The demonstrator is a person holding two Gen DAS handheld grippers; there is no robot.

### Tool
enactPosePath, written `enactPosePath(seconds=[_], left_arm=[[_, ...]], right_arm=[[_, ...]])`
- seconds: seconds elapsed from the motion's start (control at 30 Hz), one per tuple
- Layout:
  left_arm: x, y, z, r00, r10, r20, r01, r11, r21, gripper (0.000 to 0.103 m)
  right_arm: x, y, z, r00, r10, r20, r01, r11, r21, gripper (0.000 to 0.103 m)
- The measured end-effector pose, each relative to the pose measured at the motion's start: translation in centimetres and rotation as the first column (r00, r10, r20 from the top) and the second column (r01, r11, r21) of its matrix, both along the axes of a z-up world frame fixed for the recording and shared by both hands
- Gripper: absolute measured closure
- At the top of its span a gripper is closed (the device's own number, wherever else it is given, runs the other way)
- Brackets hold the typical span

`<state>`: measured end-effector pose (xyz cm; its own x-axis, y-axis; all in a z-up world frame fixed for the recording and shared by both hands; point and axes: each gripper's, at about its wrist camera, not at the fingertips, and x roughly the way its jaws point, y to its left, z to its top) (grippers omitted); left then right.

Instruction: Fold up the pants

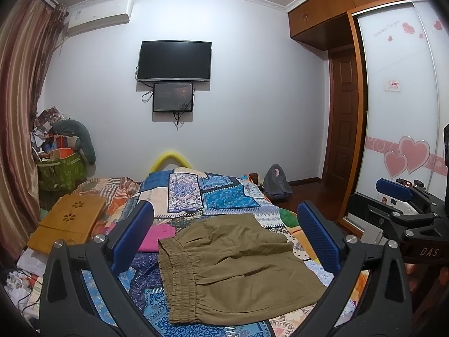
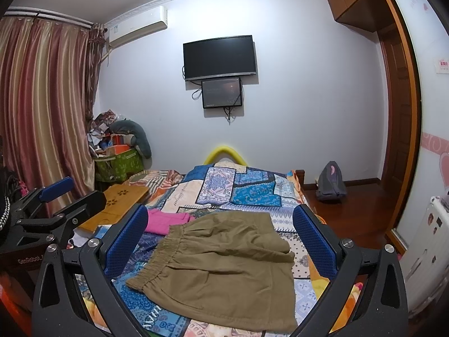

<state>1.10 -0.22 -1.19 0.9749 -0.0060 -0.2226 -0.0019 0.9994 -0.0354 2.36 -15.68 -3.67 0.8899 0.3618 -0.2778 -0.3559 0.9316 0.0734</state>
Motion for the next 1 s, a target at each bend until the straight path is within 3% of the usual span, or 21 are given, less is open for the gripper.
enactPosePath(seconds=[0.73,1.0], left_arm=[[0.7,0.0,-0.3,1.0,-0.016,-0.017,0.016,1.0,-0.003,0.0],[3.0,0.6,-1.1,0.998,0.001,-0.065,-0.001,1.0,-0.009,0.0]], right_arm=[[0.8,-0.2,-0.5,1.0,-0.007,-0.022,0.007,1.0,0.004,0.0],[2.6,-0.2,-1.3,0.999,-0.038,-0.026,0.037,0.999,-0.033,0.0]])
